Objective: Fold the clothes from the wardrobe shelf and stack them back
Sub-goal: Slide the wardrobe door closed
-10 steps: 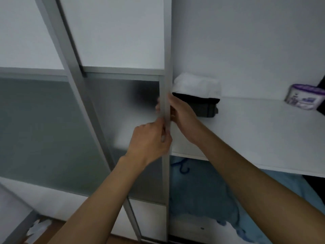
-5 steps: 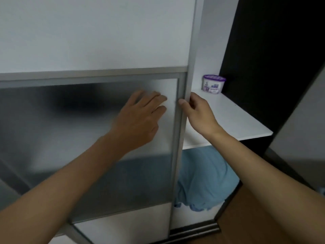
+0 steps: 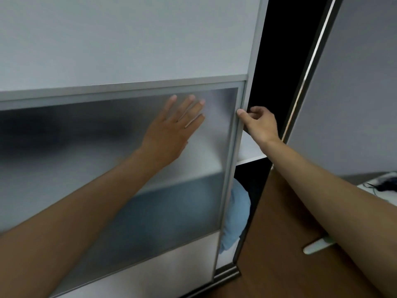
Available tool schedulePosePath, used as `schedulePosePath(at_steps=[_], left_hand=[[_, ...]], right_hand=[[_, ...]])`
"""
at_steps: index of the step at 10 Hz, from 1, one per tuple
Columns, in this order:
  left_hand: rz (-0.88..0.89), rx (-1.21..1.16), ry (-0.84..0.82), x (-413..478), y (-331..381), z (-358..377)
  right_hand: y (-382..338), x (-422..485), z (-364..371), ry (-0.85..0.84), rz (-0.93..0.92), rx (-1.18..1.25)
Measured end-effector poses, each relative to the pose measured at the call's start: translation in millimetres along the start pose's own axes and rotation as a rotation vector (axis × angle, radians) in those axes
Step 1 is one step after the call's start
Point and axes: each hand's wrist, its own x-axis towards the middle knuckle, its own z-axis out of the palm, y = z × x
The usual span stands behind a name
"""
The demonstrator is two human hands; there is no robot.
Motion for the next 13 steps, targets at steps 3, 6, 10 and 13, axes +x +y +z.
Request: schedulePosePath(at_steps=[3,6,10,13], left_hand=[[-0.052,0.059,-0.09,88,76,0],[-0.138,0.04,-0.174,153,136,-4],[-0.161,0.069,-0.29,186,165,-7],[-0.188,-0.145,-0.304,169,174,-28]], right_hand=[[48,78,-90,-0.046,0.115,-0.032],[85,118,-113,-0.195,0.141,-0.019],[111,128,-123,-0.173,0.099,0.06],[98,70,-125,-0.129,0.113,0.149]])
